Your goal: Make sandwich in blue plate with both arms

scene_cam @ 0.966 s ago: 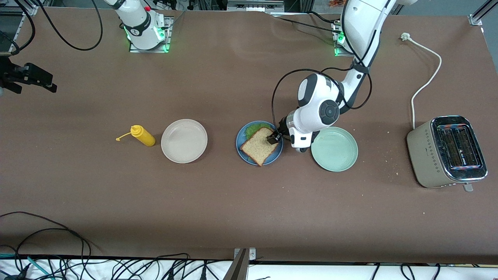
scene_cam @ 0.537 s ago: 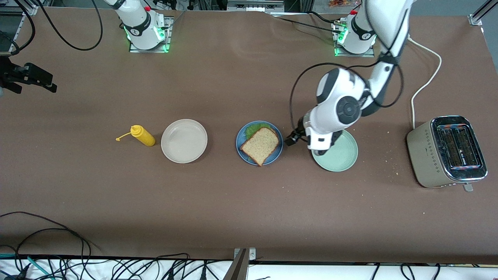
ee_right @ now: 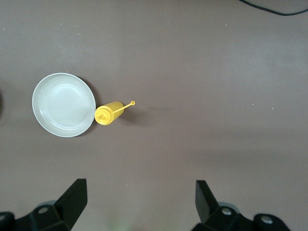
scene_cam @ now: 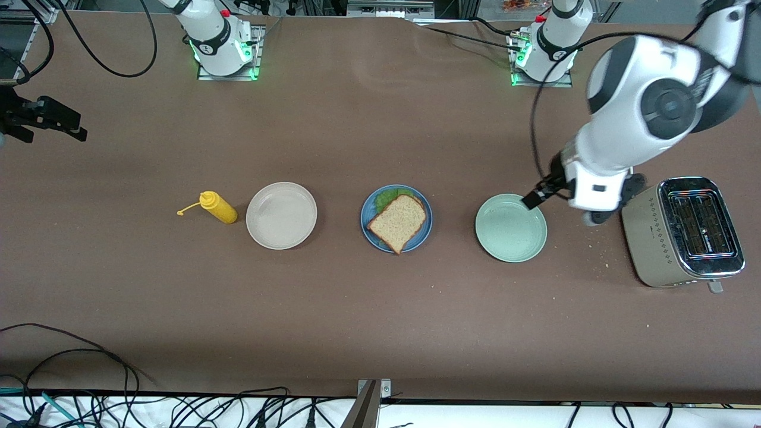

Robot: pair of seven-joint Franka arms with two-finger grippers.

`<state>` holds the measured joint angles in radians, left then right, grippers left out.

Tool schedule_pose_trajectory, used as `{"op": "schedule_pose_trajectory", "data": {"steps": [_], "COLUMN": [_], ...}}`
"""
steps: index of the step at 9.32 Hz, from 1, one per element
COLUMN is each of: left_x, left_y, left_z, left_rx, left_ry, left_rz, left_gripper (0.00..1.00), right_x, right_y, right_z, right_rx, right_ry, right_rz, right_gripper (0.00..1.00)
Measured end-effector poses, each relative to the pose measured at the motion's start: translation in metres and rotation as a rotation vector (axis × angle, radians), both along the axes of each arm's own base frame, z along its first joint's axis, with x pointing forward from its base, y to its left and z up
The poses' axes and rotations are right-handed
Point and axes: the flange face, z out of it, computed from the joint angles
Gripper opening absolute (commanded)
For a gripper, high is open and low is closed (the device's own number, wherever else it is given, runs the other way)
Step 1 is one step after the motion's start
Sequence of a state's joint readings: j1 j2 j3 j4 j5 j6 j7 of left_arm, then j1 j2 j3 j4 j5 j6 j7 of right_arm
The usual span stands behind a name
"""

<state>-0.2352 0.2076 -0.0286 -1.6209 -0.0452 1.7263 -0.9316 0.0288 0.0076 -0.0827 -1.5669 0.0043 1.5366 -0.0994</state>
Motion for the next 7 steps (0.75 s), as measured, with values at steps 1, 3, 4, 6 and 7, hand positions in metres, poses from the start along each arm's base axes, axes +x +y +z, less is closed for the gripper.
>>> {"op": "schedule_pose_trajectory", "data": {"steps": [1,3,4,6,7], "left_x": [0.004,0.014,0.017,0.023,0.023], "left_y": [0.024,0.068,0.086,0.121,0.135], "left_z": [0.020,0.044,0.046,0.065,0.075], "left_rx": [0.031,0.073,0.080,0.062,0.052], "left_ry": [-0.010,-0.034,-0.035,-0.060,-0.062], "left_rz": [-0.052,-0.159,-0.233,-0.418,-0.532], "left_gripper": [1.00,1.00,1.00,1.00,1.00], "right_x": [0.000,0.000,0.000,0.000,0.000], "right_y": [0.000,0.000,0.000,0.000,0.000], "right_z": [0.000,0.000,0.000,0.000,0.000], "right_rx": [0.000,0.000,0.000,0.000,0.000], "right_ry": [0.000,0.000,0.000,0.000,0.000], "right_rz": [0.000,0.000,0.000,0.000,0.000], "right_gripper": [1.00,1.00,1.00,1.00,1.00]}}
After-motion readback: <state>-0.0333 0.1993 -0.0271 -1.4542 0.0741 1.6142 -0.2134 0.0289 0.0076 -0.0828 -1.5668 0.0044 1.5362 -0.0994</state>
